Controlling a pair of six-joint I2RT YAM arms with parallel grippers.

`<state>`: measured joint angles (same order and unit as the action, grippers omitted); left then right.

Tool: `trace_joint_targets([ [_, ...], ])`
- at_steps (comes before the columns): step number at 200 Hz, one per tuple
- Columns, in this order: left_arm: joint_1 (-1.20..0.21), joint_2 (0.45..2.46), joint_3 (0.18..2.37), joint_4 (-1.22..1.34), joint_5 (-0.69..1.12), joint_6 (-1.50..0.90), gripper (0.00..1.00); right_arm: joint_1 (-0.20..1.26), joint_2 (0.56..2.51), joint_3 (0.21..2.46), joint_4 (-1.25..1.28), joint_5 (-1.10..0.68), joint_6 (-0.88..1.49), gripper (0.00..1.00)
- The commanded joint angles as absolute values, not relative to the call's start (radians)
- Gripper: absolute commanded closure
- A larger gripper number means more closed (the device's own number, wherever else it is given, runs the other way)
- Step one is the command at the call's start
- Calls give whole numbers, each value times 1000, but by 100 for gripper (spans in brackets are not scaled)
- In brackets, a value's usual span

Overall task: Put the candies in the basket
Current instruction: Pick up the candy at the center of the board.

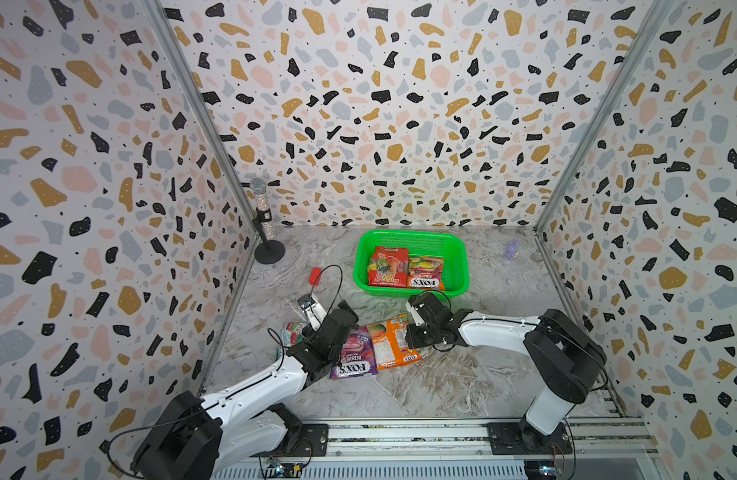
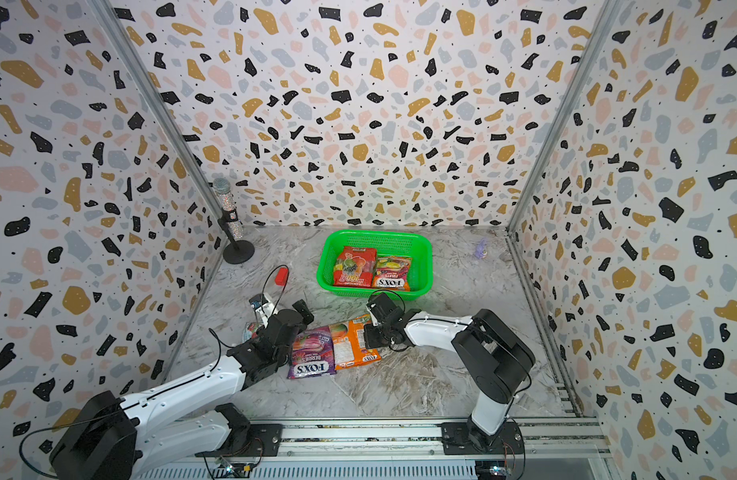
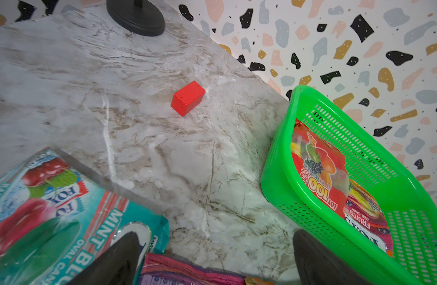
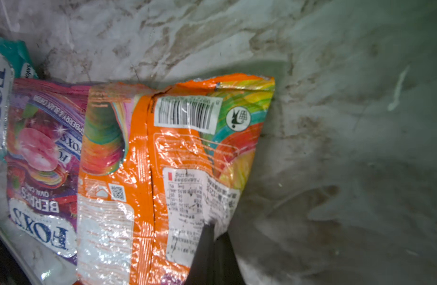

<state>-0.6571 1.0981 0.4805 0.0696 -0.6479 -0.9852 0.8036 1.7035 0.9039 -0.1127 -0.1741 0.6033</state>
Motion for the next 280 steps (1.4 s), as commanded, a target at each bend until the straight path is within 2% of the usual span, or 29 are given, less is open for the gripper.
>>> trace_joint_targets([
  [1,-653,1126,534,139,-544,-881,0,808,1613,905,-218,-127,560,100],
  [49,-653,1239,600,254,-221,-722,0,808,1356,880,-360,-23,440,100],
  [78,-654,1307,632,265,-146,-712,0,808,1219,834,-391,84,408,100],
  [142,-655,1299,615,265,-193,-735,0,808,1202,853,-406,59,429,100],
  [181,-656,1288,606,258,-229,-751,0,808,1150,958,-498,63,415,100],
  [203,-655,1263,588,250,-281,-765,0,806,1144,1054,-571,122,391,100],
  [236,-655,1229,558,245,-368,-794,0,782,1207,1231,-641,222,335,100],
  [280,-653,1212,546,239,-410,-807,0,664,1388,1468,-660,224,321,100],
])
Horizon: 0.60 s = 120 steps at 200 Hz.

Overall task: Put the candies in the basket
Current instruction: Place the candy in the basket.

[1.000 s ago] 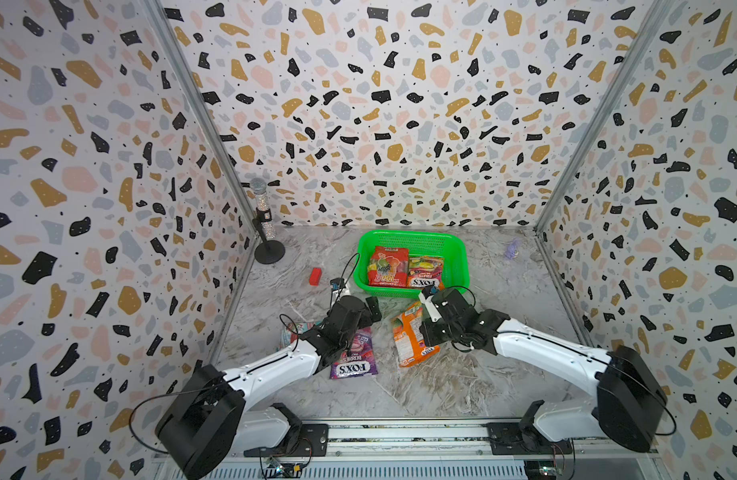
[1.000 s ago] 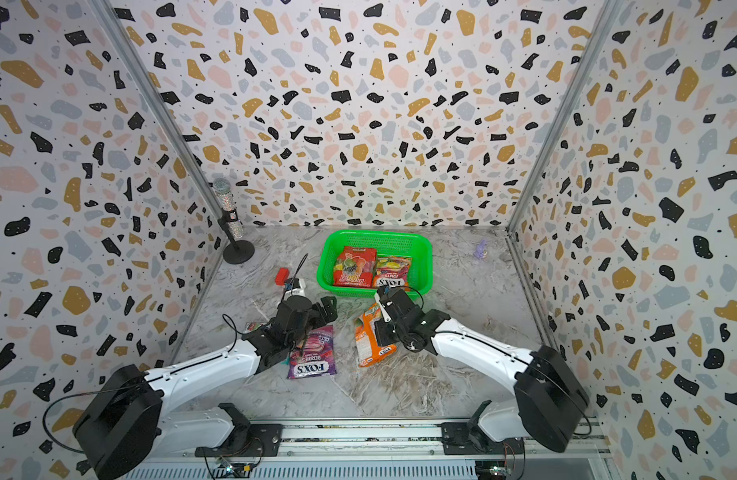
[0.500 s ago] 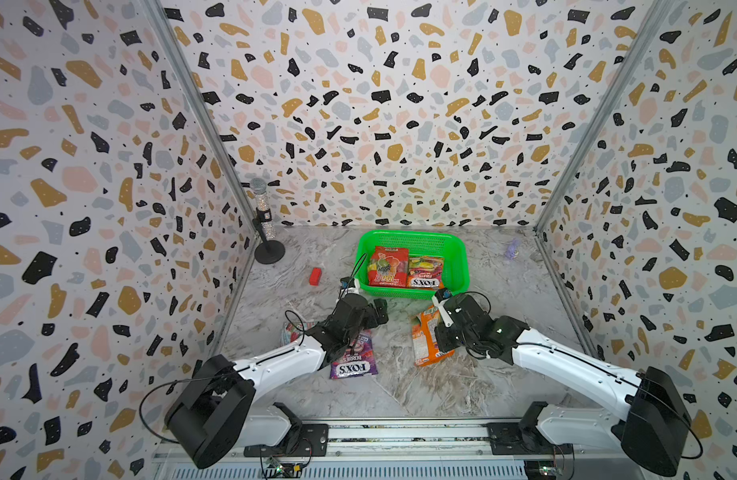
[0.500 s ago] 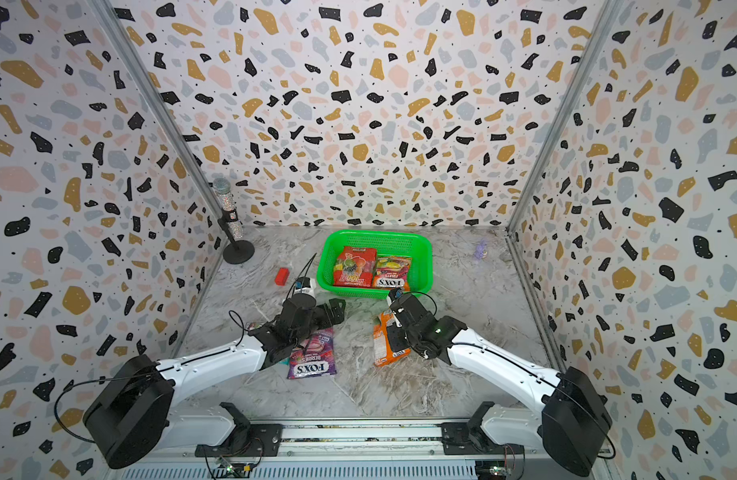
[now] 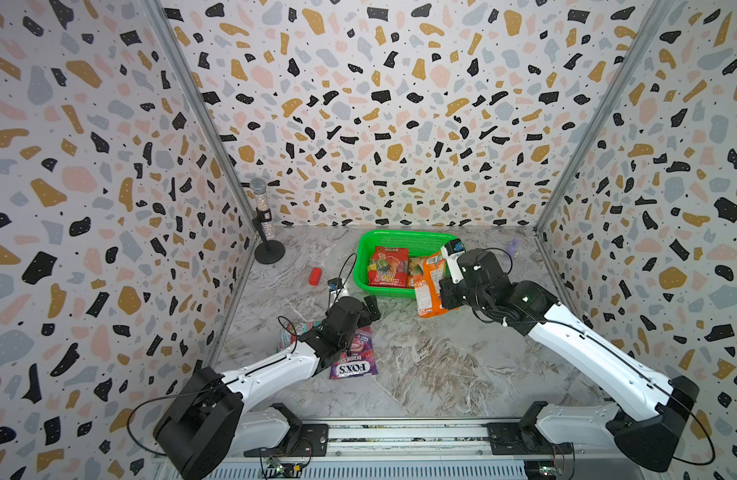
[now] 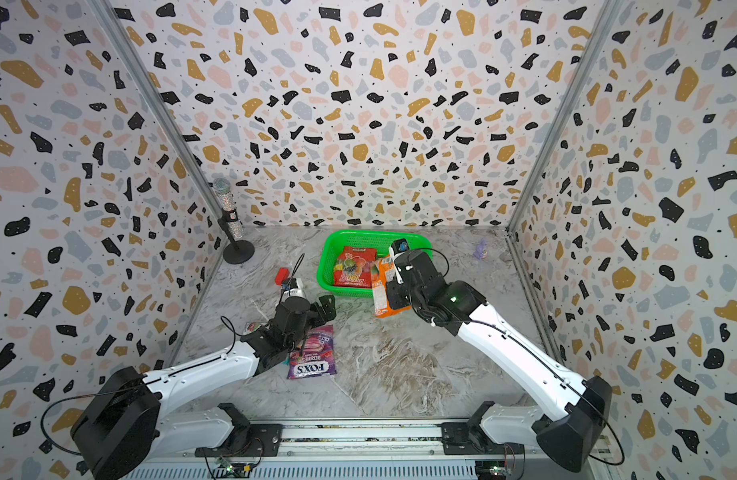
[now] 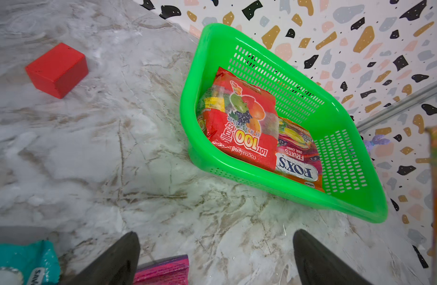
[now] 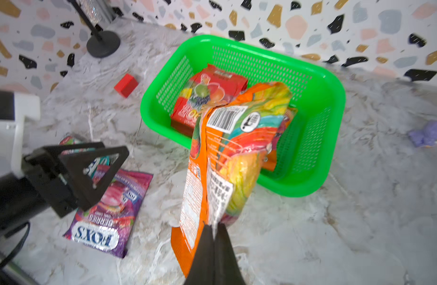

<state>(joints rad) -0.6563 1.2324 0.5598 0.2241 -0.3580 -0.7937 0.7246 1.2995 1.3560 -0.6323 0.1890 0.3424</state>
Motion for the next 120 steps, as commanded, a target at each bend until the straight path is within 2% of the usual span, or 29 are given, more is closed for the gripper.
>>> trace_joint_targets([
  [1,-653,1211,546,239,-410,-807,0,660,1395,1471,-662,224,321,100],
  [76,-653,1155,520,228,-465,-811,0,555,1842,1896,-769,178,296,100],
  [120,-653,1160,524,227,-455,-808,0,545,1987,1985,-776,95,340,100],
])
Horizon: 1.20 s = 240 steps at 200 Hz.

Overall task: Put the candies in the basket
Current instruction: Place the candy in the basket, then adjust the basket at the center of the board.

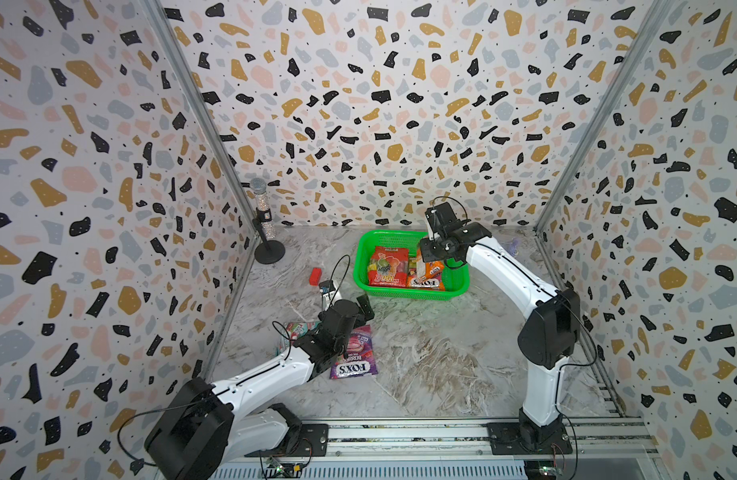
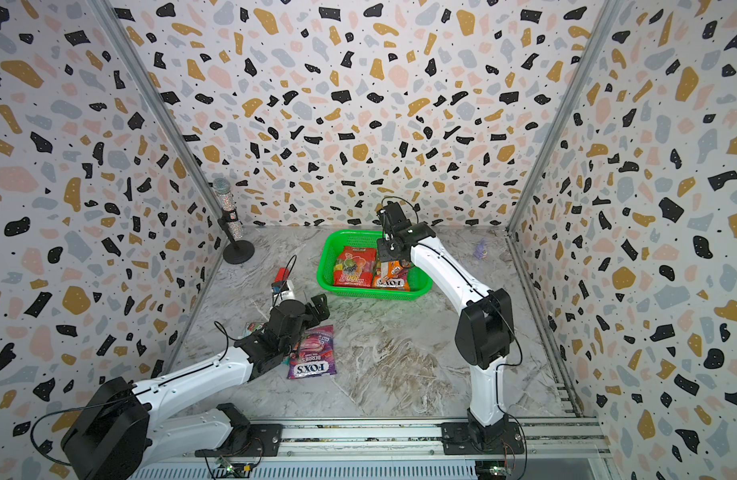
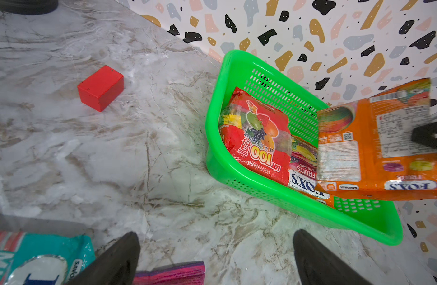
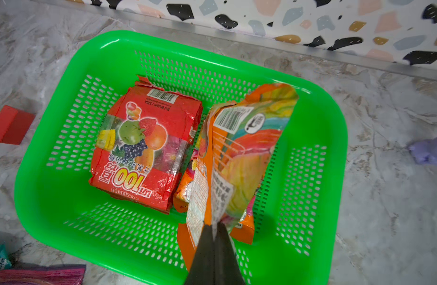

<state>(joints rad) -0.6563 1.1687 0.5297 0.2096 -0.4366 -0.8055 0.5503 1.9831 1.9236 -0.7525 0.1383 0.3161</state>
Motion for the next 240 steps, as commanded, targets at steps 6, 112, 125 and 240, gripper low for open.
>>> trace_joint_targets([
  [6,-653,1159,524,228,-453,-808,0,542,2004,1979,-766,96,342,100],
  [112,-653,1137,542,225,-460,-685,0,467,2012,1831,-758,59,361,51],
  [125,-653,1120,536,229,-494,-665,0,463,1937,1767,-755,54,363,40],
  [240,-356,1446,936,61,-27,-541,0,266,1632,1216,-467,-163,446,17],
])
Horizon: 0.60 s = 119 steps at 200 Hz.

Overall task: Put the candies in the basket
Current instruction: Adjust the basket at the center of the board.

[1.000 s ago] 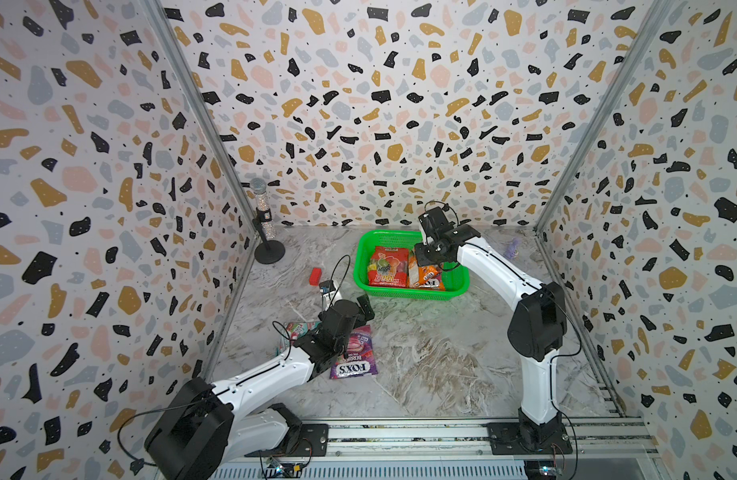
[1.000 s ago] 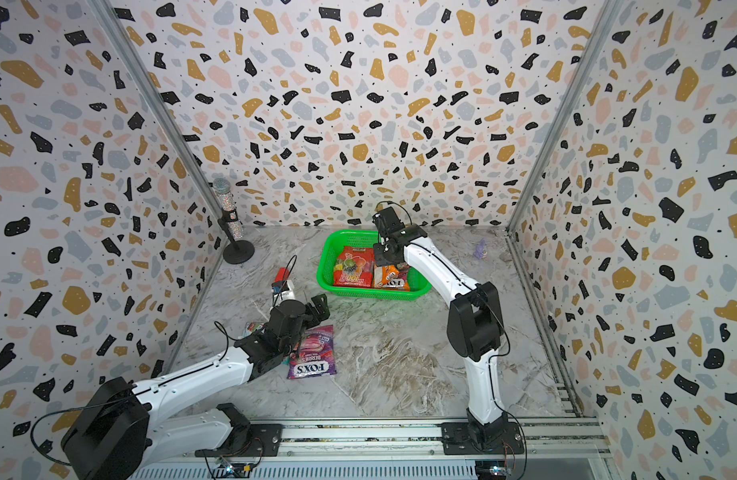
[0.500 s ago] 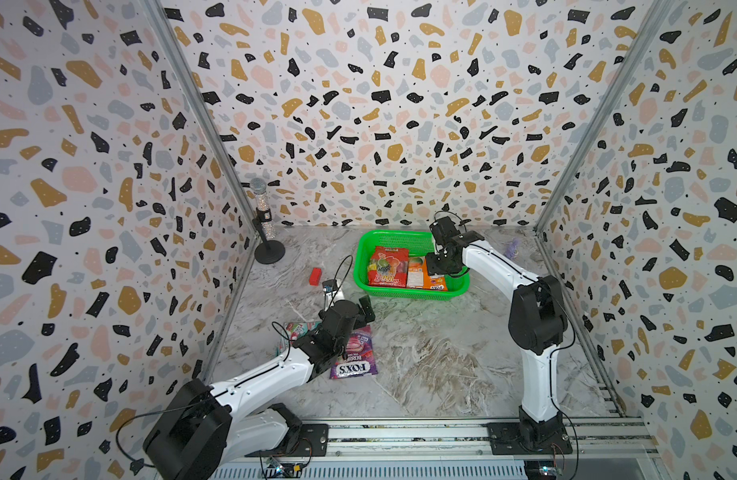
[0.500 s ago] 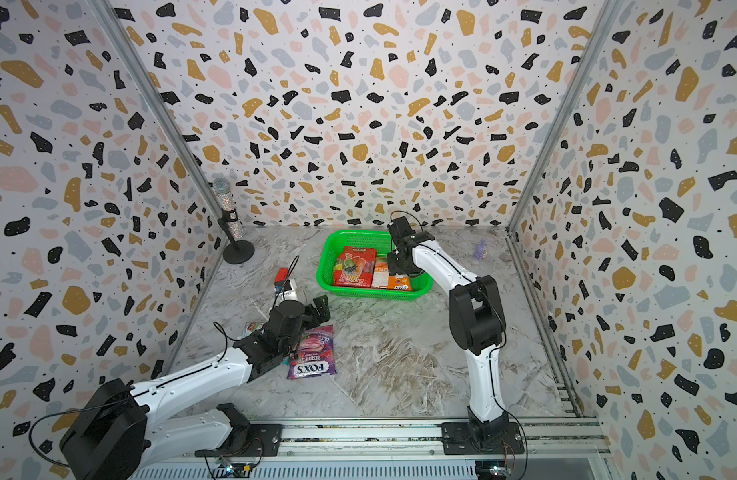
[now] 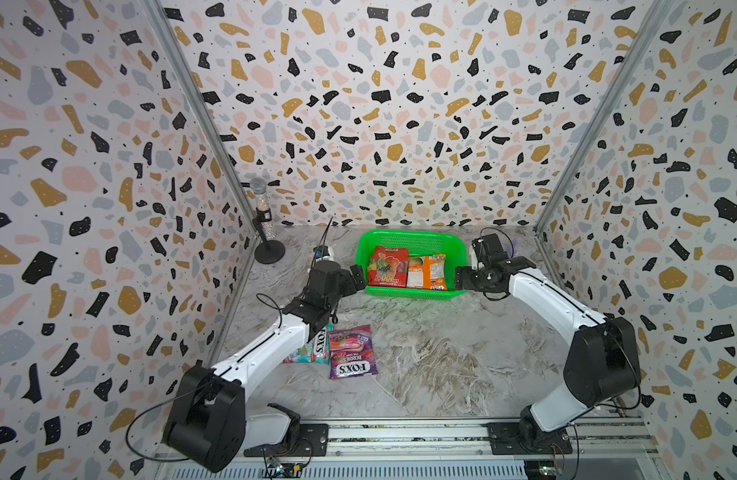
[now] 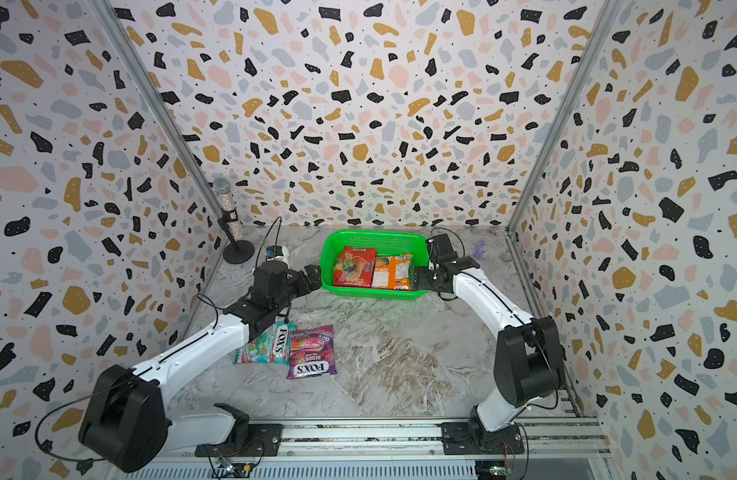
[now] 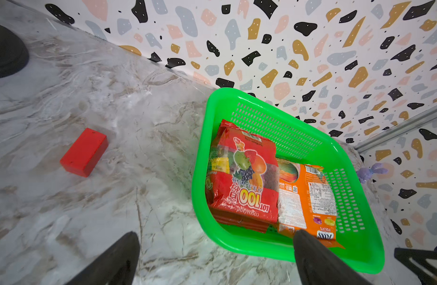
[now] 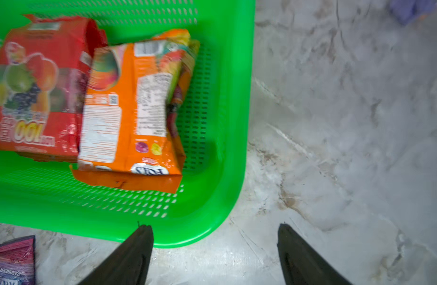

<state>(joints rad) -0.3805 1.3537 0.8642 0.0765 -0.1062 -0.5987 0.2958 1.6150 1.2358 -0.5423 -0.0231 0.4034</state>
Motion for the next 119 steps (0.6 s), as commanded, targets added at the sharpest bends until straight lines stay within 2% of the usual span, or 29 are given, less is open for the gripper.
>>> trace_joint_targets([
  [1,-357,1450,939,61,-27,-540,0,264,1634,1217,-467,-164,446,17],
  [31,-352,1578,1001,63,-49,-527,0,252,1685,1250,-474,-153,456,17],
  [59,-351,1692,1068,83,14,-551,1,239,1725,1267,-469,-131,469,17],
  [100,-353,1783,1086,167,104,-616,15,229,1761,1302,-480,-145,469,18],
  [119,-375,1784,1036,236,100,-656,17,221,1752,1307,-485,-136,462,17],
])
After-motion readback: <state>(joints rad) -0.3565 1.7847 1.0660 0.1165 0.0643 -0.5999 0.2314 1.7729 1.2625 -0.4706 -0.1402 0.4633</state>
